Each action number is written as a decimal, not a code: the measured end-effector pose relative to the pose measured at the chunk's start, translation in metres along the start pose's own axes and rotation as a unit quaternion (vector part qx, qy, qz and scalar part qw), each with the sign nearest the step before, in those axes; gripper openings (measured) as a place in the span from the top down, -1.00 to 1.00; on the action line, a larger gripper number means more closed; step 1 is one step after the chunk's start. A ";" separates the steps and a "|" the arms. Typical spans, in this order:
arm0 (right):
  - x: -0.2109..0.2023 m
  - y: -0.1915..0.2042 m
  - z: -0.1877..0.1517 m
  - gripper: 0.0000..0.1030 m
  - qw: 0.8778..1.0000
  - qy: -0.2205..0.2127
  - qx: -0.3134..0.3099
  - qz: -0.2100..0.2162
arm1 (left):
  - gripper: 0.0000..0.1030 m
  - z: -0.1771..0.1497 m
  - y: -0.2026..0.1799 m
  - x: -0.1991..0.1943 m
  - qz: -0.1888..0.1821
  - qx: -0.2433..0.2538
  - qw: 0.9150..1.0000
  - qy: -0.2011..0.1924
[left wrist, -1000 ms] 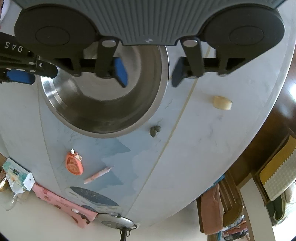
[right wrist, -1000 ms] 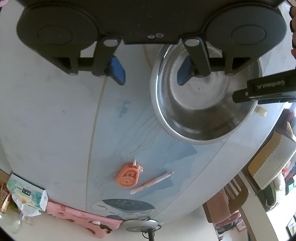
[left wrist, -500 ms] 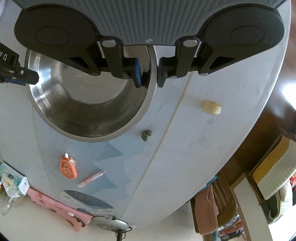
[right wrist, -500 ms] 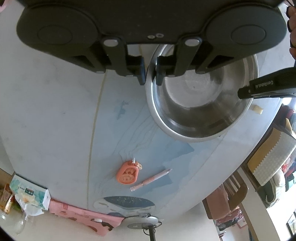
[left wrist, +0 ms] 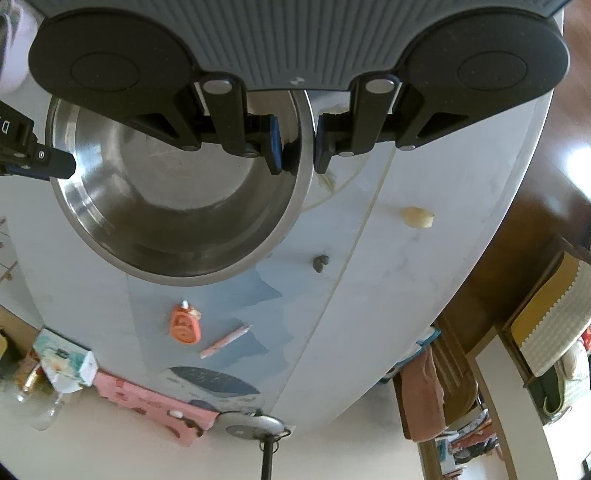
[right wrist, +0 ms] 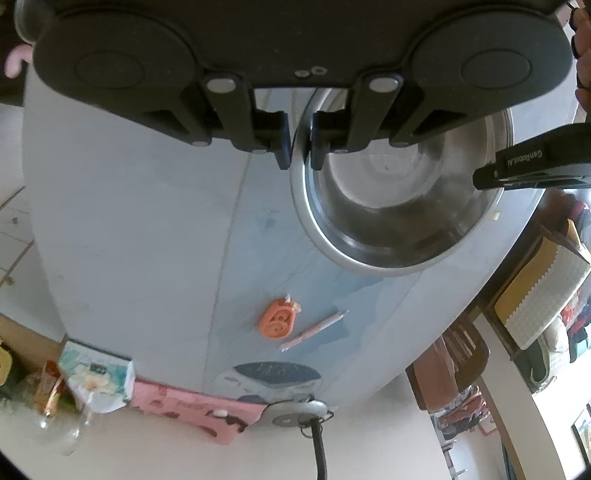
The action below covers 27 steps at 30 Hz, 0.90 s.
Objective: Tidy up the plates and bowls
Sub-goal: 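Lift the steel bowl with both grippers and carry it beside the white bowl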
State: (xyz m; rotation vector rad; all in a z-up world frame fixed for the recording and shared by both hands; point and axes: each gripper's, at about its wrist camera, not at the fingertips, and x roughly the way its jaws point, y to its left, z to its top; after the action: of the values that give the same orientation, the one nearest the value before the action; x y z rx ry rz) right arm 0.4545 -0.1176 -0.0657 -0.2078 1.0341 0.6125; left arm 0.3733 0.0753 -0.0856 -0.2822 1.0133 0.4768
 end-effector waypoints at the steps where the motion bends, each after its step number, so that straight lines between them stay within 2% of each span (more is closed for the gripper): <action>1: -0.007 -0.001 -0.002 0.78 1.000 -0.001 -0.001 -0.001 | 0.67 -0.002 -0.001 -0.006 -0.002 -0.001 1.000 -0.001; 8: -0.051 -0.003 -0.022 0.78 1.000 -0.012 -0.011 -0.008 | 0.67 -0.025 -0.010 -0.048 -0.017 0.006 1.000 -0.011; 13: -0.087 -0.007 -0.044 0.78 1.000 -0.024 0.003 -0.010 | 0.67 -0.047 -0.019 -0.081 -0.028 0.033 0.999 -0.019; 21: -0.136 -0.015 -0.104 0.79 0.998 -0.037 0.047 -0.031 | 0.67 -0.096 -0.033 -0.125 -0.066 0.089 0.994 -0.024; 27: -0.161 -0.020 -0.155 0.78 0.995 -0.026 0.086 -0.053 | 0.67 -0.140 -0.040 -0.145 -0.097 0.128 0.987 -0.016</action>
State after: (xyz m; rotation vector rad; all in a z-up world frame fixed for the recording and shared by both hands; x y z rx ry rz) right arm 0.2926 -0.2629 -0.0103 -0.0937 1.0127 0.4275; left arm 0.2256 -0.0572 -0.0313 -0.1399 0.9924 0.1709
